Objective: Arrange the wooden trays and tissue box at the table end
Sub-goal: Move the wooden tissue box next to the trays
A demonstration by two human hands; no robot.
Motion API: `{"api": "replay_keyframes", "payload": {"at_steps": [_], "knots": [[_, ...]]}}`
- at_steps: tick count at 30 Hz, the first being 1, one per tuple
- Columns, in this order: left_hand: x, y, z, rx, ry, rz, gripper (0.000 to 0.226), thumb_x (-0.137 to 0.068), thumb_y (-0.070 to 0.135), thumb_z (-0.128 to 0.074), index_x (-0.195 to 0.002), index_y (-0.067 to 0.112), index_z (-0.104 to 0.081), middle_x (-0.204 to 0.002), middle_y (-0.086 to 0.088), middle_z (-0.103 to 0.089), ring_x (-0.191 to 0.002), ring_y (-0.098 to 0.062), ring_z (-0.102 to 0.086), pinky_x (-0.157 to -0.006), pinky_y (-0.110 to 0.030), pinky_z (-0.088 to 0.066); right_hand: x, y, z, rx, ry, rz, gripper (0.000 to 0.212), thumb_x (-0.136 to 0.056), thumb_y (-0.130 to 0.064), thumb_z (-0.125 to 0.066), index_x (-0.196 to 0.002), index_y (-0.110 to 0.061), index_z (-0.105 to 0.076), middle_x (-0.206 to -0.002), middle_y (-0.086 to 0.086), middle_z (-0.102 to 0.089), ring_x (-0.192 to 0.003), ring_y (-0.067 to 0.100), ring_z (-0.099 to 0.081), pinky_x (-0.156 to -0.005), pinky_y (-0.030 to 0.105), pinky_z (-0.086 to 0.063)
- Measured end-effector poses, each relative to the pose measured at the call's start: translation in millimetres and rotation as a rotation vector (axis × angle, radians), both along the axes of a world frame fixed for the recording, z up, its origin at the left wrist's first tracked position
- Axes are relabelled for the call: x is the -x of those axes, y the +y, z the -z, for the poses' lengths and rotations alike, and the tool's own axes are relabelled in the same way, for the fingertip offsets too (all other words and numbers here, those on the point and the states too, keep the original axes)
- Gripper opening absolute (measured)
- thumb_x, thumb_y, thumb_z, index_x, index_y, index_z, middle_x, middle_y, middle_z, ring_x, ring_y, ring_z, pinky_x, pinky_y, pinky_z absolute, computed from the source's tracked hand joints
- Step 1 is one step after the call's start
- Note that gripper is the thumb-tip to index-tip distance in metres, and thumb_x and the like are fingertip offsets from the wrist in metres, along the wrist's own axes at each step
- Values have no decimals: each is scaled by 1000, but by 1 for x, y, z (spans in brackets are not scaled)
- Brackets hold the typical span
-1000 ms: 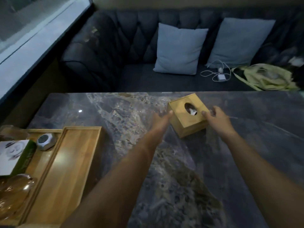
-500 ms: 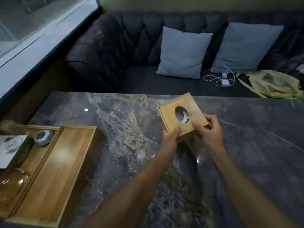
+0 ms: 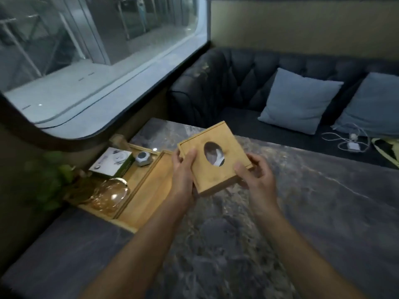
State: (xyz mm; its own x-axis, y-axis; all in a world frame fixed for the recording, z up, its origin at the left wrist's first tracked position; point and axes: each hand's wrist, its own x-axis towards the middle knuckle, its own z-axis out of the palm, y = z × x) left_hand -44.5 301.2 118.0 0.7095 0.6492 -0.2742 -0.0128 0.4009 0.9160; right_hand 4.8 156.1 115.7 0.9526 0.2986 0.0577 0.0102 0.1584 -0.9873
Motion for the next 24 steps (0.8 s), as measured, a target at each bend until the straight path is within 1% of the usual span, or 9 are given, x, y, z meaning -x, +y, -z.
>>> {"api": "replay_keyframes", "payload": {"at_steps": [2,5,7,10,13,17,19,22,24], "knots": [[33,28,-3,-11,18,-78,61,-82,39,-61,-136,29,-34,-128,-9,-57,-105,-27,-63,-89,-48,-54,26,30,-1,-16,3,-93,23,-71,-31,-72,-89,-40,-62,-104,-3,-65,-104,22,-61,-86,43,-54],[90,65,-4,21,26,-207,59,-80,38,-63,-132,27,-36,-115,-6,-62,-96,-23,-66,-72,-40,-59,64,73,0,-22,4,-234,23,-72,-33,-71,-92,-41,-62,-105,-5,-66,-99,13,-63,-82,34,-54],[127,85,-3,63,48,-325,57,-81,36,-62,-131,25,-38,-115,-7,-61,-98,-25,-65,-75,-41,-58,92,99,2,3,17,-334,23,-72,-41,-69,-93,-43,-61,-103,-7,-66,-96,8,-63,-76,27,-54],[180,107,3,122,83,-495,52,-83,33,-61,-129,24,-39,-117,-8,-61,-100,-28,-65,-85,-47,-55,132,137,12,20,25,-450,17,-77,-39,-67,-92,-40,-59,-98,-13,-63,-86,-6,-61,-64,12,-49],[228,124,16,166,121,-610,52,-84,32,-60,-130,22,-38,-117,-9,-61,-100,-27,-65,-86,-46,-54,165,165,27,86,84,-586,22,-72,-46,-67,-92,-41,-60,-100,-13,-64,-95,2,-60,-75,21,-51],[275,136,42,272,210,-659,49,-83,36,-61,-125,26,-39,-116,-9,-61,-103,-30,-63,-92,-53,-50,193,193,50,160,157,-696,24,-72,-47,-67,-94,-41,-62,-97,-16,-67,-91,-6,-60,-67,11,-49],[288,141,57,273,252,-689,53,-81,36,-62,-127,28,-37,-114,-8,-61,-101,-29,-64,-91,-52,-51,205,202,63,210,223,-745,29,-76,-42,-65,-103,-34,-60,-104,-10,-67,-99,6,-61,-74,18,-50],[297,150,76,283,315,-709,55,-79,36,-65,-126,30,-37,-107,-6,-60,-95,-26,-64,-81,-47,-54,219,210,82,296,308,-826,53,-80,-30,-64,-129,-24,-43,-126,1,-56,-110,12,-55,-84,25,-49],[298,154,85,330,318,-708,53,-79,34,-67,-123,31,-38,-104,-5,-60,-92,-25,-63,-68,-40,-54,224,214,92,331,353,-822,77,-80,-27,-65,-143,-22,-20,-145,7,-37,-127,18,-42,-101,37,-43]]}}
